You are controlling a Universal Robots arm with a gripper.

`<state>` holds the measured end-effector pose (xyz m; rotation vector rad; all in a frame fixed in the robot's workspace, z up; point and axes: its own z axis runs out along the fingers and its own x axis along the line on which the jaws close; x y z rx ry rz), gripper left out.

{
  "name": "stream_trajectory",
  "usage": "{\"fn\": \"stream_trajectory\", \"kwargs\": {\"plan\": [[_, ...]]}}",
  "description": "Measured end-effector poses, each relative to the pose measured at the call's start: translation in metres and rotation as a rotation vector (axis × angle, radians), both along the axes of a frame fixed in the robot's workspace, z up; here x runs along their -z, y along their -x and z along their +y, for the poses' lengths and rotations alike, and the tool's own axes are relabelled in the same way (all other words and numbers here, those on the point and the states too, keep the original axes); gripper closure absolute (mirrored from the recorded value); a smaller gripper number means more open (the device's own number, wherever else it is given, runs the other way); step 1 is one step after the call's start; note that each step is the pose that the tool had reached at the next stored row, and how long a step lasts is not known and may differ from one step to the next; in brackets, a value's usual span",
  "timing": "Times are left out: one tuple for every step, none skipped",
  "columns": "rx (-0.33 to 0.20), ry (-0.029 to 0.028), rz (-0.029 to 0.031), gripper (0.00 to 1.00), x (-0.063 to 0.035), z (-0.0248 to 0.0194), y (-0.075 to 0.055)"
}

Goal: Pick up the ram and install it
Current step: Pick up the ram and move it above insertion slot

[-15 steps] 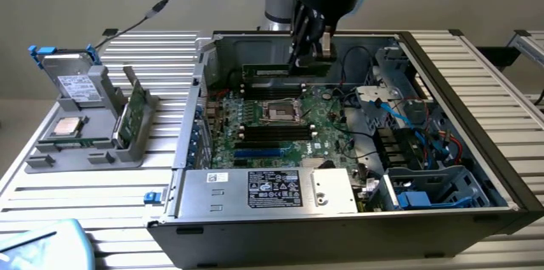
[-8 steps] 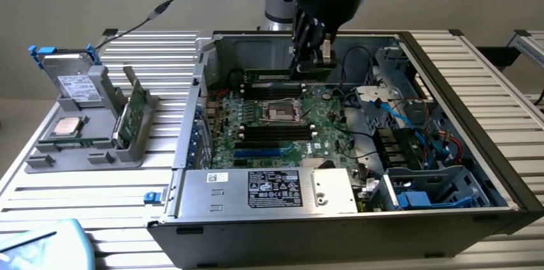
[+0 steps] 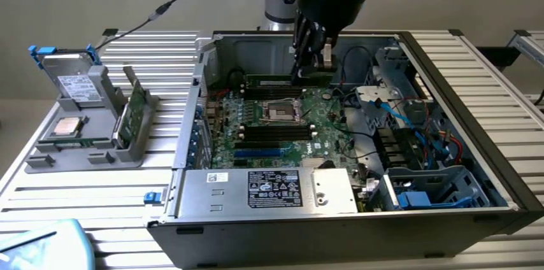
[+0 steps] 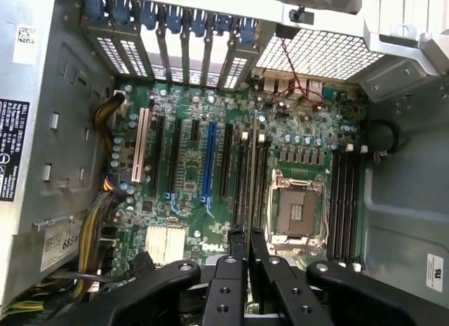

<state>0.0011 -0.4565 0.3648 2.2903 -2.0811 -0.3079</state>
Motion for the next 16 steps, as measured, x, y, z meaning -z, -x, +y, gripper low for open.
{"fn": "stream_trajectory", "kwargs": {"plan": [[0.001,0.0041,0.0001,0.86,0.0008,0.0003,0.000],[0.001,0.0063,0.0002,0.86,0.0019,0.0009,-0.001],[0.002,0.0071,0.0003,0.86,0.0036,0.0020,-0.002],[0.002,0.0070,0.0003,0.86,0.0055,0.0035,-0.003],[0.002,0.0069,0.0003,0.86,0.0074,0.0052,-0.003],[0.003,0.0068,0.0004,0.86,0.0093,0.0069,-0.004],[0.003,0.0069,0.0006,0.86,0.0110,0.0087,-0.004],[0.003,0.0069,0.0009,0.86,0.0128,0.0103,-0.004],[0.004,0.0070,0.0014,0.86,0.0146,0.0120,-0.004],[0.004,0.0070,0.0018,0.86,0.0164,0.0138,-0.004],[0.005,0.0070,0.0022,0.86,0.0181,0.0153,-0.004],[0.006,0.0070,0.0026,0.86,0.0200,0.0169,-0.004],[0.006,0.0069,0.0030,0.86,0.0219,0.0185,-0.004],[0.007,0.0069,0.0034,0.86,0.0237,0.0199,-0.004],[0.007,0.0070,0.0038,0.86,0.0255,0.0212,-0.004],[0.008,0.0075,0.0041,0.86,0.0273,0.0223,-0.004]]}}
